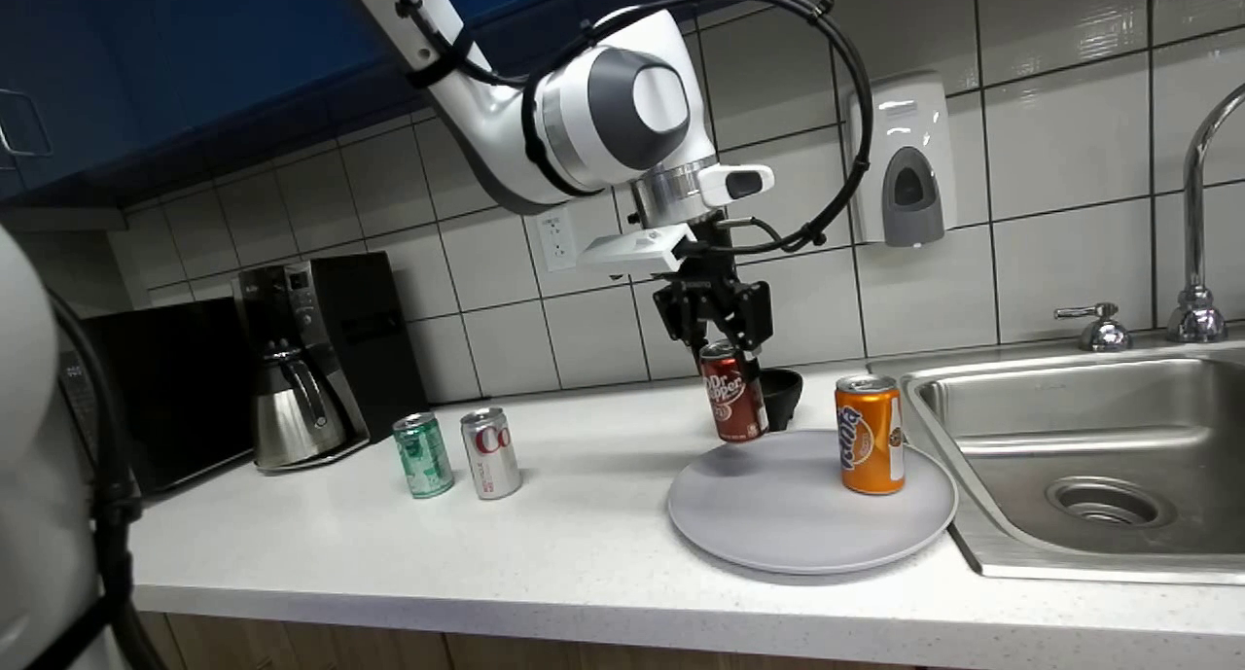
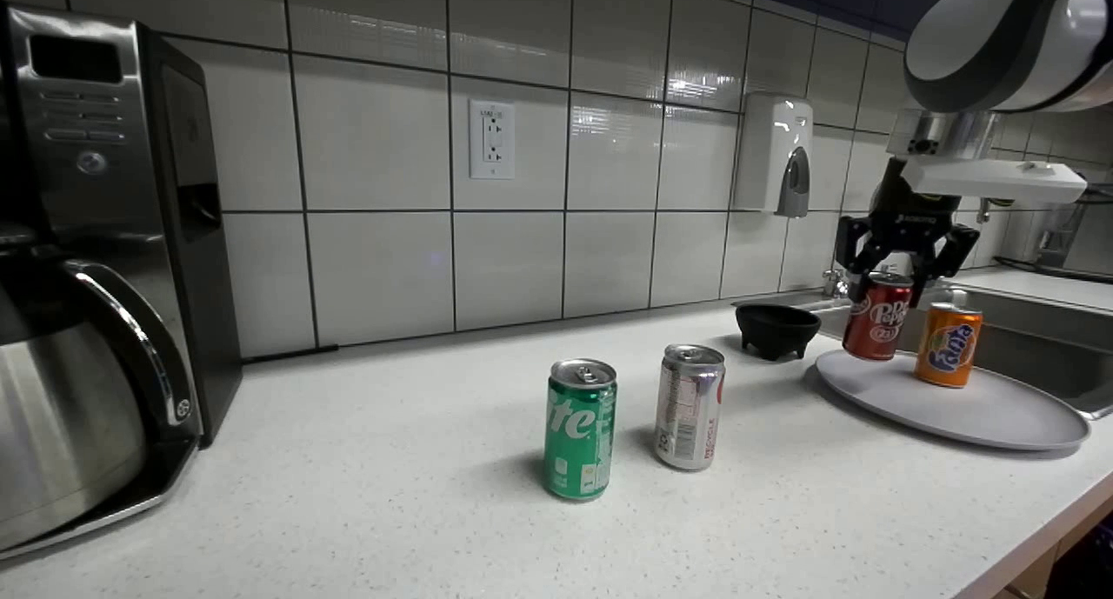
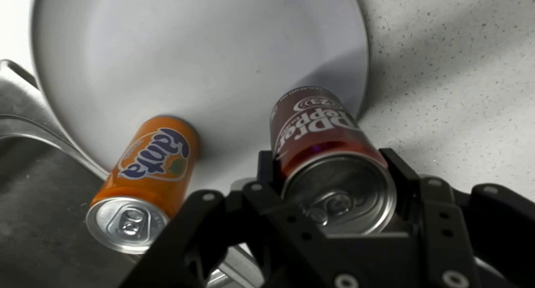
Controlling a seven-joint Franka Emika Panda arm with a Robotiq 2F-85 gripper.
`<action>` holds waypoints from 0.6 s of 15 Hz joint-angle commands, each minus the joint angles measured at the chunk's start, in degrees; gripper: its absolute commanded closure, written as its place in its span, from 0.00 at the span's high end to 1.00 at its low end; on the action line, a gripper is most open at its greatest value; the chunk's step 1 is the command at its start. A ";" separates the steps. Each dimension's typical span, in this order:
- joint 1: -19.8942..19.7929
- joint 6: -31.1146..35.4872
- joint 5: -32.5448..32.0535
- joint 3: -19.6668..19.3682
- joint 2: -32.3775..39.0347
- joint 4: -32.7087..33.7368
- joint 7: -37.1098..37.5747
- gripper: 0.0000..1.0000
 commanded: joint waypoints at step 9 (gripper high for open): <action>-1.12 -0.62 3.62 -0.47 3.91 2.59 -4.19 0.38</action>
